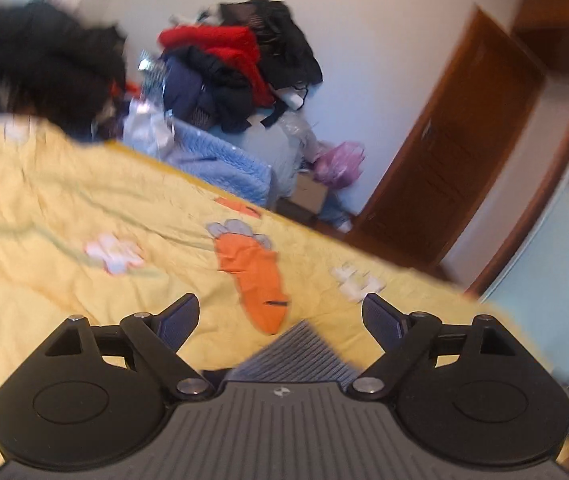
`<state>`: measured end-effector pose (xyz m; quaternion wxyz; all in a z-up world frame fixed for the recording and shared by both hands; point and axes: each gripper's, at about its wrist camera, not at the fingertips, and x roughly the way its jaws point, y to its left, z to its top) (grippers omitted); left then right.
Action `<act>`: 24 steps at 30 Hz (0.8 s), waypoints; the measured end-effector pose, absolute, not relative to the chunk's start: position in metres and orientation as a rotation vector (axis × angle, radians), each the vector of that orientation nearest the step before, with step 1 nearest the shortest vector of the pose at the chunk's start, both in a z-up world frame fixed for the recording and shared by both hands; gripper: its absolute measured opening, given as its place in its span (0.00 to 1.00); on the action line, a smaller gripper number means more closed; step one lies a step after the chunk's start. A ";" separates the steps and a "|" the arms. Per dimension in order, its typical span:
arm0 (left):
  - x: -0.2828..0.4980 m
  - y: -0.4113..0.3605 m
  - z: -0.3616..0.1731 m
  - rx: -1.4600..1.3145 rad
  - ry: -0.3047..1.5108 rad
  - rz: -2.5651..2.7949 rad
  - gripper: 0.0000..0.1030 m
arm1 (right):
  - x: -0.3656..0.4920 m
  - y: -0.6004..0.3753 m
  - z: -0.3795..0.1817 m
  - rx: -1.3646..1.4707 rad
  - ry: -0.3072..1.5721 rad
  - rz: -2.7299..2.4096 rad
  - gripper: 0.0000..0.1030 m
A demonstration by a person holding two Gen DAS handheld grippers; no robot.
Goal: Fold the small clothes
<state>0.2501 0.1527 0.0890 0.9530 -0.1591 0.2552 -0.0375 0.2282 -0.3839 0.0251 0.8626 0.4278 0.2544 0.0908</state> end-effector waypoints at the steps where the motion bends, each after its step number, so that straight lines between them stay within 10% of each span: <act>1: 0.250 0.141 0.087 -0.205 0.524 -0.058 0.87 | 0.230 -0.378 0.032 0.821 0.536 0.179 0.74; 24: 0.261 0.090 0.029 0.411 0.572 -0.146 0.87 | 0.190 -0.312 0.045 -0.174 0.651 0.292 0.73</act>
